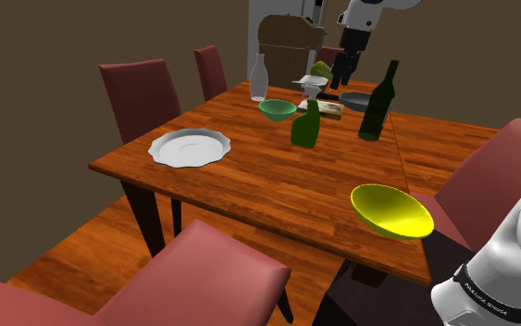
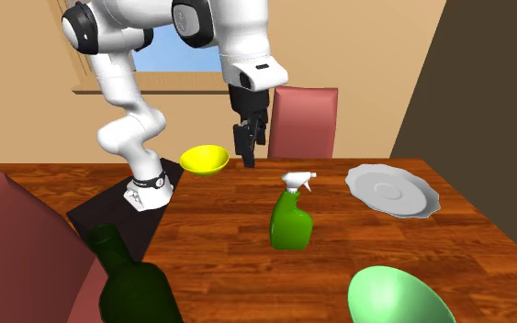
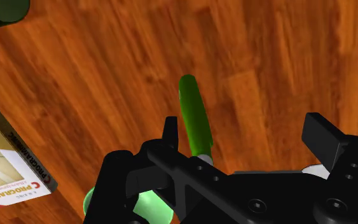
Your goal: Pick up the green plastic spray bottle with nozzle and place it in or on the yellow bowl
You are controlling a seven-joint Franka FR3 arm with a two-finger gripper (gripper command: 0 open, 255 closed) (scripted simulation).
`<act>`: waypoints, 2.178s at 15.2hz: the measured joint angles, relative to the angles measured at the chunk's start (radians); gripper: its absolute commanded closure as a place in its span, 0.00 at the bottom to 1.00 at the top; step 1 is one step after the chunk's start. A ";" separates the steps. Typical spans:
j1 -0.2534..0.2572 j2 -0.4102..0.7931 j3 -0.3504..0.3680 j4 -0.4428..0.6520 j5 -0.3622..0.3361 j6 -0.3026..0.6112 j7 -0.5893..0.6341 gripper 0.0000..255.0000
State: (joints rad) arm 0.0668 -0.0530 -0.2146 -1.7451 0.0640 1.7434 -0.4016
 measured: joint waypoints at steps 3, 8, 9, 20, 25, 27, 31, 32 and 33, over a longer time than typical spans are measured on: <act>-0.006 0.148 -0.007 0.167 0.036 -0.030 -0.051 0.00; -0.018 0.270 -0.006 0.286 0.066 -0.037 -0.093 0.00; -0.017 0.271 -0.006 0.276 0.066 -0.025 -0.094 0.00; -0.013 0.268 -0.003 0.210 0.066 0.039 -0.096 1.00; -0.013 0.268 -0.003 0.210 0.066 0.039 -0.096 1.00; -0.013 0.268 -0.003 0.210 0.066 0.039 -0.096 1.00; -0.013 0.271 -0.003 0.220 0.067 0.032 -0.096 1.00; -0.013 0.271 -0.003 0.230 0.066 0.022 -0.094 1.00; -0.014 0.273 -0.003 0.244 0.067 0.010 -0.093 1.00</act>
State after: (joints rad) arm 0.0532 0.2198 -0.2177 -1.5012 0.1308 1.7533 -0.4948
